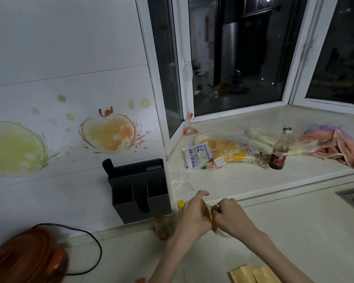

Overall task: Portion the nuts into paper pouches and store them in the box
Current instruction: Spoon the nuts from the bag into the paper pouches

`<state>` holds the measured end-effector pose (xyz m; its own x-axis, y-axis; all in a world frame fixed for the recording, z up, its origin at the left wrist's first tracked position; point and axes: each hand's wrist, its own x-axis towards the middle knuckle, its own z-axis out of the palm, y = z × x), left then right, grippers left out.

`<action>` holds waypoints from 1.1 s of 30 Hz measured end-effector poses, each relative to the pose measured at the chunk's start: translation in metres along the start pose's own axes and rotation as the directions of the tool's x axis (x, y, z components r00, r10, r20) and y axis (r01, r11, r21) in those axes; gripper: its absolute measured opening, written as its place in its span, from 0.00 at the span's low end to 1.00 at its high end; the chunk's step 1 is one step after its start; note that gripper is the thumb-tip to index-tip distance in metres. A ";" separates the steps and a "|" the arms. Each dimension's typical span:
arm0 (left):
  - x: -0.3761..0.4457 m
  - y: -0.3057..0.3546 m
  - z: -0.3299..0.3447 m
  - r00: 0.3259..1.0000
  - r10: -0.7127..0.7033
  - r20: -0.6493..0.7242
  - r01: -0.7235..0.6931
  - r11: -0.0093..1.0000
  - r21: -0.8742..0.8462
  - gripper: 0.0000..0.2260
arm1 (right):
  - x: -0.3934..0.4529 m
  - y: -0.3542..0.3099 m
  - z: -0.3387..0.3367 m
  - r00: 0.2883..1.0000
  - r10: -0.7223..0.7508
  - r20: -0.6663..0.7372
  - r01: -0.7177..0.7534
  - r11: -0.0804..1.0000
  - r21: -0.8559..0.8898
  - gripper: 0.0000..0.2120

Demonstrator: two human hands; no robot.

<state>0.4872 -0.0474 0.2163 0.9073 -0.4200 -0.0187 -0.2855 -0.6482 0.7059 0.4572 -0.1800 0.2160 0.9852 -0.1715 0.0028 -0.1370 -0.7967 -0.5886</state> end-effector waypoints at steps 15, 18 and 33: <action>-0.026 -0.034 0.019 0.975 0.221 -0.018 -0.217 0.933 -0.286 0.20 | 0.000 0.010 0.009 0.980 0.196 -0.040 -0.175 0.937 0.303 0.20; -0.032 -0.046 0.024 0.962 0.267 -0.060 -0.273 0.927 -0.258 0.24 | 0.000 0.006 0.014 0.964 0.262 -0.049 -0.228 0.905 0.358 0.19; -0.060 -0.116 0.043 0.943 -0.116 -0.313 -0.036 0.897 -0.440 0.18 | -0.031 -0.025 0.083 0.930 0.230 0.286 -0.354 0.771 0.529 0.16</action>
<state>0.4532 0.0260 0.1050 0.9849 -0.1224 0.1220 -0.1528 -0.2867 0.9458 0.4383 -0.1069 0.1639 0.9143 -0.1770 -0.3642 -0.3995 -0.2473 -0.8827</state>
